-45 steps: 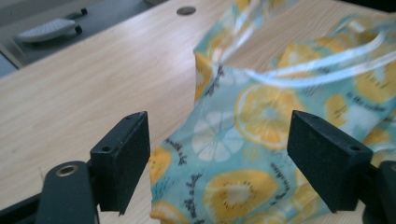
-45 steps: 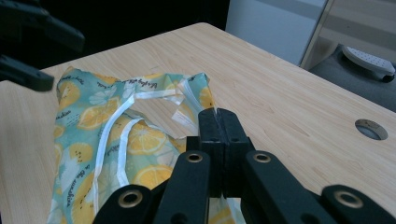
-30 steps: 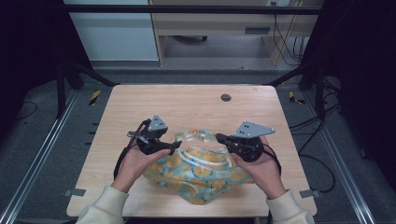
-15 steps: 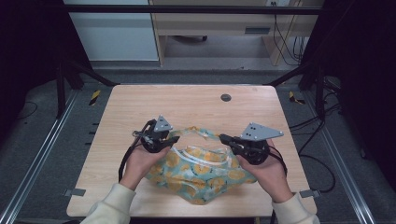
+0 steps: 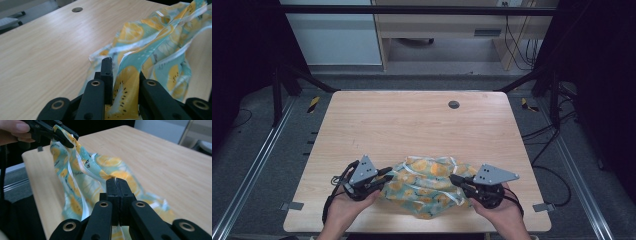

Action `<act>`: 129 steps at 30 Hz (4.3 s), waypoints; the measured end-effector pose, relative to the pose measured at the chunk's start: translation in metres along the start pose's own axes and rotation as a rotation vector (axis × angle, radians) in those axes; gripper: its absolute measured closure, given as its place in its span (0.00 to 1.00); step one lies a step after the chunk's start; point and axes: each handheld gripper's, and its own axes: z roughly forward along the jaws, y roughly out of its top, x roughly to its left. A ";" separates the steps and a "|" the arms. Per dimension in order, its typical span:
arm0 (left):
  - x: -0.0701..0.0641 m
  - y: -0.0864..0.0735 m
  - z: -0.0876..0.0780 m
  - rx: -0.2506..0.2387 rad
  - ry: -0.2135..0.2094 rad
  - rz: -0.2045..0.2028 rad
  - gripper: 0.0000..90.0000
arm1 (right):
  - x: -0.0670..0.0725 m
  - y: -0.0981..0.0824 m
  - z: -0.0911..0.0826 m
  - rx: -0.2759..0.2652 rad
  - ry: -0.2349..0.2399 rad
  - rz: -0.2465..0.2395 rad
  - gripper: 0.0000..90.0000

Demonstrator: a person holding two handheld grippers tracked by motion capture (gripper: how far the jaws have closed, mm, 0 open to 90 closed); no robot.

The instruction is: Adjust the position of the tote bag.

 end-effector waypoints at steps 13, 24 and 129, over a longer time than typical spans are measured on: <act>-0.016 -0.036 -0.010 0.081 -0.111 0.053 0.48 | 0.014 -0.033 0.010 0.104 0.053 -0.007 0.77; -0.023 -0.034 -0.006 0.081 -0.149 0.044 0.34 | 0.022 -0.022 0.008 0.114 0.054 -0.036 0.40; -0.034 0.041 -0.016 -0.043 -0.196 0.106 0.32 | -0.002 0.056 0.077 0.175 0.133 -0.131 1.00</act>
